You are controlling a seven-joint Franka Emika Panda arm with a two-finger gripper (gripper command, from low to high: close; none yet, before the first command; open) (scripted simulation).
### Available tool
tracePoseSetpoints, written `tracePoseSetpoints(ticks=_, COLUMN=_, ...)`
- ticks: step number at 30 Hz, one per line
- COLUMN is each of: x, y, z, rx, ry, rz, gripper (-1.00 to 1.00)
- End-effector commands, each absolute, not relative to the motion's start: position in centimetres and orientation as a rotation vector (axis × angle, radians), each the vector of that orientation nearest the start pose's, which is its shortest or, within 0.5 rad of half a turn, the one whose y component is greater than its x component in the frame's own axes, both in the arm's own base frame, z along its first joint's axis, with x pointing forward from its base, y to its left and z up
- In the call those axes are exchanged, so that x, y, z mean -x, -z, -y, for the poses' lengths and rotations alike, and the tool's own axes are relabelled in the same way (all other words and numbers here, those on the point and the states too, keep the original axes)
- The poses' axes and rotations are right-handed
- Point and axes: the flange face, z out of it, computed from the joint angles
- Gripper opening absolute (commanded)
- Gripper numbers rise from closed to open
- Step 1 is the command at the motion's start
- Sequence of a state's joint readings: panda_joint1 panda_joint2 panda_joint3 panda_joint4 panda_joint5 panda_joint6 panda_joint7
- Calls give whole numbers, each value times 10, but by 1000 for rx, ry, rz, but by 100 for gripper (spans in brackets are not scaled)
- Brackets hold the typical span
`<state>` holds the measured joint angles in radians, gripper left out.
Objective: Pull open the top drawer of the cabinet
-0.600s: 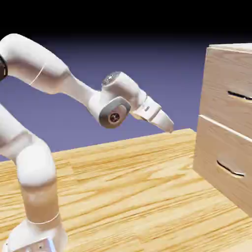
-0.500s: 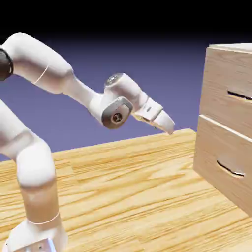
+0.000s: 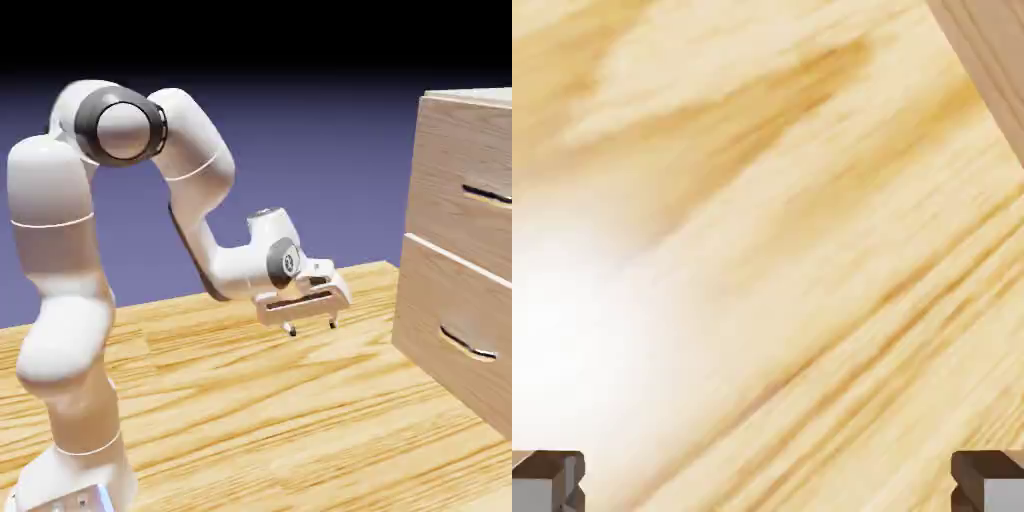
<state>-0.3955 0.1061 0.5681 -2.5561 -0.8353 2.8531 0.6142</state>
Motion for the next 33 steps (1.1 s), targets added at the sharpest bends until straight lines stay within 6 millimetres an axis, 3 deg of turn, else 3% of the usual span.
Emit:
tracePoseSetpoints(ticks=1, x=-444, y=-241, z=-128, rx=3208, ry=460, rz=617, gripper=0)
tracePoseSetpoints(ticks=5, x=-440, y=-213, z=-152, rx=3120, ry=397, rz=927, gripper=0)
tracePoseSetpoints(ticks=9, x=-439, y=-197, z=-177, rx=2988, ry=401, rz=1191, gripper=0)
tracePoseSetpoints(ticks=16, x=-448, y=-201, z=-214, rx=2721, ry=580, rz=1518, gripper=0)
tracePoseSetpoints(ticks=21, x=-467, y=-229, z=-227, rx=2551, ry=826, rz=1643, gripper=0)
tracePoseSetpoints(ticks=25, x=-491, y=-264, z=-225, rx=2447, ry=1078, rz=1680, gripper=0)
tracePoseSetpoints(ticks=29, x=-521, y=-309, z=-205, rx=2378, ry=1366, rz=1659, gripper=0)
tracePoseSetpoints(ticks=33, x=-552, y=-359, z=-166, rx=2351, ry=1677, rz=1581, gripper=0)
